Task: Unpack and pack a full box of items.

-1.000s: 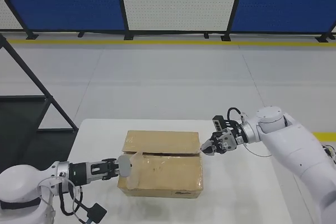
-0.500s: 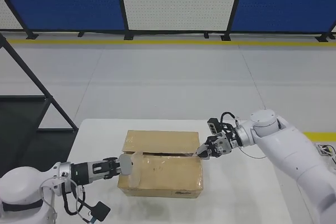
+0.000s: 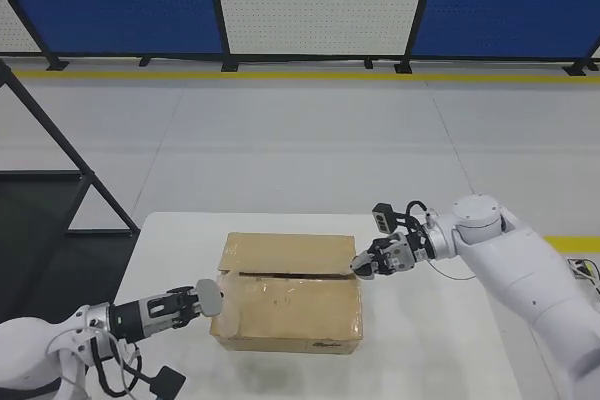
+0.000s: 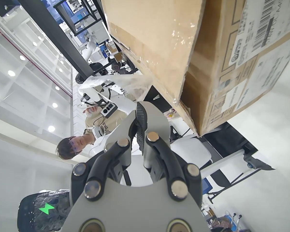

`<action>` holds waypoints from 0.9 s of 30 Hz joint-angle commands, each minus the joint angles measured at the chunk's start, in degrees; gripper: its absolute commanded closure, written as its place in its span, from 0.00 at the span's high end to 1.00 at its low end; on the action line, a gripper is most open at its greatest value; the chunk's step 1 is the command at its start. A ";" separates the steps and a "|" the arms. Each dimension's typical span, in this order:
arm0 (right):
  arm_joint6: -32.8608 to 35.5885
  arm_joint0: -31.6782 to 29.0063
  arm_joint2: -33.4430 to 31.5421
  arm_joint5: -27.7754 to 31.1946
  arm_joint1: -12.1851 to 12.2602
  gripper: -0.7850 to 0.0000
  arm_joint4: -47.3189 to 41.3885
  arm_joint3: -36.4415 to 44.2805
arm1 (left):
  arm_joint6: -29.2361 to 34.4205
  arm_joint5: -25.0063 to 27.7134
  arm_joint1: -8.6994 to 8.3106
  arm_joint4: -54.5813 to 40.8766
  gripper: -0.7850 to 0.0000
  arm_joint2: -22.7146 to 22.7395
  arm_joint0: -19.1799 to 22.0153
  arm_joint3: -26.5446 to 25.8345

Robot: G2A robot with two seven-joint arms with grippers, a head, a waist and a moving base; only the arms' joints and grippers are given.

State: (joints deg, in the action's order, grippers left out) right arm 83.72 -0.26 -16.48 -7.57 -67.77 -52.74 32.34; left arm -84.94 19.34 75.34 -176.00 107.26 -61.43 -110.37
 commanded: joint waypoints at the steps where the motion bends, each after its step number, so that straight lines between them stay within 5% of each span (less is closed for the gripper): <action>1: -0.43 -0.21 -0.51 -0.24 -0.01 0.00 0.30 0.13 | 0.39 0.39 0.62 0.00 0.00 0.66 -0.20 -0.08; 17: 4.28 -1.61 -0.97 -4.84 2.02 0.00 0.65 5.04 | -2.09 -2.06 6.89 0.00 0.00 4.08 -0.61 1.91; 27: 4.28 -0.84 0.10 -5.89 2.18 0.00 0.76 3.93 | -2.03 -2.01 8.11 0.00 0.00 4.37 -1.64 3.03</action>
State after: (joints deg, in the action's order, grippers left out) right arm 88.00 -1.18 -16.34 -13.44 -65.51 -52.14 36.65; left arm -87.08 17.23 83.41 -176.00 111.62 -62.98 -107.49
